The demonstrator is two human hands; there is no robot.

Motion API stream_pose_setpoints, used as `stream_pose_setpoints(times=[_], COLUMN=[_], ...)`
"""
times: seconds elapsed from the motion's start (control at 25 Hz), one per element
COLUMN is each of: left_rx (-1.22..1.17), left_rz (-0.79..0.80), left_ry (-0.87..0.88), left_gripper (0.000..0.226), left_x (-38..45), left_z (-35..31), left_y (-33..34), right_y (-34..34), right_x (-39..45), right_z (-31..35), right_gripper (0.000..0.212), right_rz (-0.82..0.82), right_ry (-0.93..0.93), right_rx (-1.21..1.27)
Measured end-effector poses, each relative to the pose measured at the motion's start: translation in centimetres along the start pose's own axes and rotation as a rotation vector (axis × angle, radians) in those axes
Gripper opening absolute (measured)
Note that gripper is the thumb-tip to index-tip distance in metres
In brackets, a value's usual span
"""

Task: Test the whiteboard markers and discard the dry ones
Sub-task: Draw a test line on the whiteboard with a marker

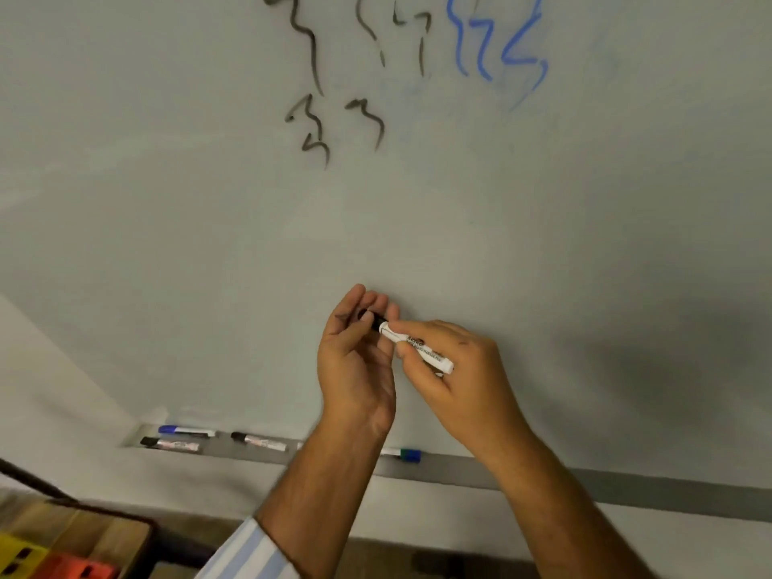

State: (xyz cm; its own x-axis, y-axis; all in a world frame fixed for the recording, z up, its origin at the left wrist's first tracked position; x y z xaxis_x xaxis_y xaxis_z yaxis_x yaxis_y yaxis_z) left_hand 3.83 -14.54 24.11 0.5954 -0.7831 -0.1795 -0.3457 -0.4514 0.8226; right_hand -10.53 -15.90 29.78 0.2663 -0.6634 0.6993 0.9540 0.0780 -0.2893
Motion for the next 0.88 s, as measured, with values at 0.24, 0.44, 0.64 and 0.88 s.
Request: stream_pose_setpoints(times=[0.24, 0.44, 0.64, 0.88], left_rx=[0.104, 0.159, 0.291, 0.363], left_rz=[-0.138, -0.306, -0.356, -0.608], left_ry=[0.084, 0.18, 0.076, -0.172], left_gripper=[0.03, 0.026, 0.022, 0.021], left_x=[1.9, 5.4, 10.3, 13.2], left_z=[-2.8, -7.4, -10.4, -13.0], left_y=[-7.0, -15.0, -23.4, -37.6], right_y=[4.3, 11.0, 20.0, 32.4], right_x=[-2.3, -4.1, -6.2, -12.2], right_z=[-4.7, -6.8, -8.7, -12.4], right_gripper=[0.011, 0.02, 0.028, 0.026], right_rz=[0.066, 0.144, 0.15, 0.228], right_ry=[0.467, 0.525, 0.544, 0.764], right_rx=[0.284, 0.154, 0.044, -0.005])
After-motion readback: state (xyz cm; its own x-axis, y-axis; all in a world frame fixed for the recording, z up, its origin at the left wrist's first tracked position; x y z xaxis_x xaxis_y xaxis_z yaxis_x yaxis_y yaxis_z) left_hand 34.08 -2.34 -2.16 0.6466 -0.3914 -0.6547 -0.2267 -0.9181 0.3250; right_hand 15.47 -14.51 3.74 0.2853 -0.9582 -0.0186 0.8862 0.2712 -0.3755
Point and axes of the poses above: each hand's wrist, its own x-axis towards the middle knuckle, its own y-axis out of the palm, z = x × y, the point moved 10 cm from there along x, towards the middle knuckle, and after that the axes turned 6 degrees about -z, right-handed, at the moved point
